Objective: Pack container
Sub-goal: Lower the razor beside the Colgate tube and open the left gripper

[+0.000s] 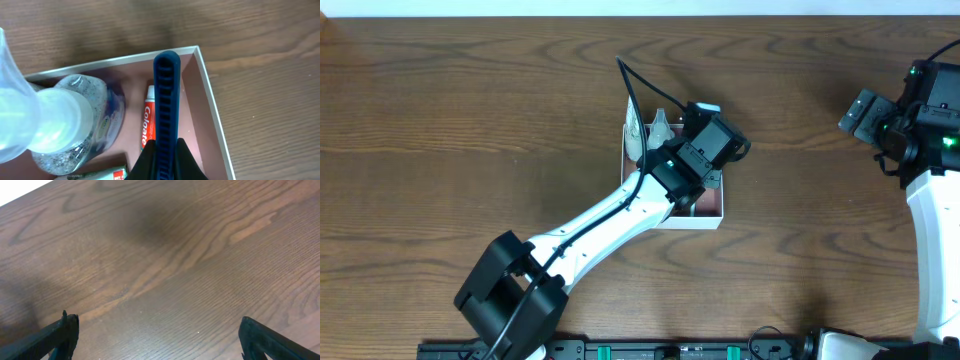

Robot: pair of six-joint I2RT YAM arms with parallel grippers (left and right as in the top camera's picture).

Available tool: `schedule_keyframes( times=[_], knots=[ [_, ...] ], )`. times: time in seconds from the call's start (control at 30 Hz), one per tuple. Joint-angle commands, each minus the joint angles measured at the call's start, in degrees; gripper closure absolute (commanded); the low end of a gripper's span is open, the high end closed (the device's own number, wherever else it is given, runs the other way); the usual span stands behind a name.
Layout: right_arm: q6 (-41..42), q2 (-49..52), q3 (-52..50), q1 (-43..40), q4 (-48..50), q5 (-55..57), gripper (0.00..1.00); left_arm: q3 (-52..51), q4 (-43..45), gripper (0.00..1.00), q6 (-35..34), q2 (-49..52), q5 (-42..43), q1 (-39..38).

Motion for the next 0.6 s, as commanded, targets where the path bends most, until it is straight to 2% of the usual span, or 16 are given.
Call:
schedule_keyframes(
  times=[0.0, 0.13, 0.2, 0.33, 0.57],
  knots=[
    [0.6, 0.3, 0.2, -0.3, -0.1, 0.0, 0.01, 0.2, 0.0, 0.94, -1.0, 0.4, 0.9, 0.0],
    [0.6, 0.3, 0.2, -0.3, -0.1, 0.0, 0.01, 0.2, 0.0, 0.91, -1.2, 0.4, 1.3, 0.0],
    [0.6, 0.3, 0.2, -0.3, -0.1, 0.0, 0.01, 0.2, 0.1, 0.77, -1.2, 0.4, 1.5, 0.0],
    [0.6, 0.3, 0.2, -0.3, -0.1, 0.0, 0.01, 0.2, 1.1, 0.65, -1.2, 0.4, 2.8, 0.0],
    [0.6, 0.3, 0.2, -0.3, -0.1, 0.0, 0.01, 0.3, 2.1, 0.63, -0.9, 0.4, 2.5, 0.1]
  ],
)
